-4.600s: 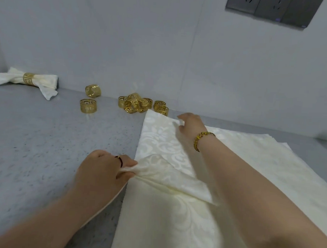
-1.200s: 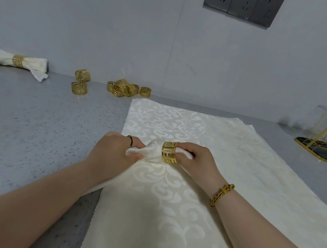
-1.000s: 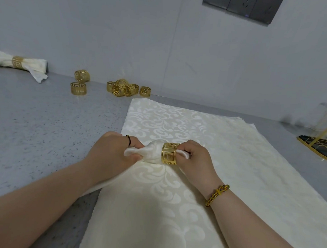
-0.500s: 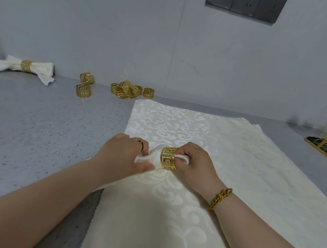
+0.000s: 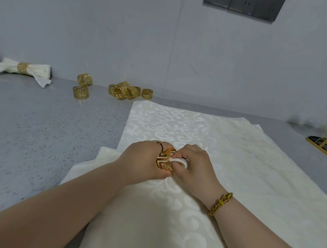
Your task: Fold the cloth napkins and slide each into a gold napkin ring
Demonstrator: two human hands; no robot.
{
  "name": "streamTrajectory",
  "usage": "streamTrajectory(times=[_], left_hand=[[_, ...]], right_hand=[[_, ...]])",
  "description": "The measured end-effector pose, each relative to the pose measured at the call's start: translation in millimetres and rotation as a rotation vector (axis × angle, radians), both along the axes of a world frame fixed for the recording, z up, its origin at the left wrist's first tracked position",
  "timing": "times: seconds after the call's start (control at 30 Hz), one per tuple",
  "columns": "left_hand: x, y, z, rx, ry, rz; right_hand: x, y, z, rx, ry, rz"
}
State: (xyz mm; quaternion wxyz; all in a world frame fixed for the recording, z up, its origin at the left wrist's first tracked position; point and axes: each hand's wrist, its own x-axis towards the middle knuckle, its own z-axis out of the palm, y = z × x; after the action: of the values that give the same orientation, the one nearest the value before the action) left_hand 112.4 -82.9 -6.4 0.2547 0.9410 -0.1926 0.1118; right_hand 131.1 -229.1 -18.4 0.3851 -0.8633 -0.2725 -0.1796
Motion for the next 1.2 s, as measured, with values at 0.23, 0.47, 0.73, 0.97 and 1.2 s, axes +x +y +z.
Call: streamTrajectory(times=[0.23, 0.47, 0.73, 0.97, 1.2], left_hand=[[-3.9, -2.7, -0.4, -0.009, -0.037, 0.157], [-2.2, 24.6, 3.6, 0.065, 0.043, 0.313], [-4.4, 25.4, 4.5, 0.201, -0.018, 0.308], [-5.2, 26.4, 8.7, 0.279, -0.191, 0.272], [-10.0, 25.8, 10.8, 0.26, -0.06, 0.223]], right_hand=[[0.7, -4.8, -1.4, -0.068, -0.212, 0.015], [3.7, -22.6, 10.8, -0.006, -0.337, -0.061], [4.5, -20.0, 8.7, 0.026, -0.125, 0.004], [0.5, -20.3, 12.8, -0.014, 0.04, 0.01], [-7.1, -29.4, 26.1, -0.078, 0.251, 0.055]])
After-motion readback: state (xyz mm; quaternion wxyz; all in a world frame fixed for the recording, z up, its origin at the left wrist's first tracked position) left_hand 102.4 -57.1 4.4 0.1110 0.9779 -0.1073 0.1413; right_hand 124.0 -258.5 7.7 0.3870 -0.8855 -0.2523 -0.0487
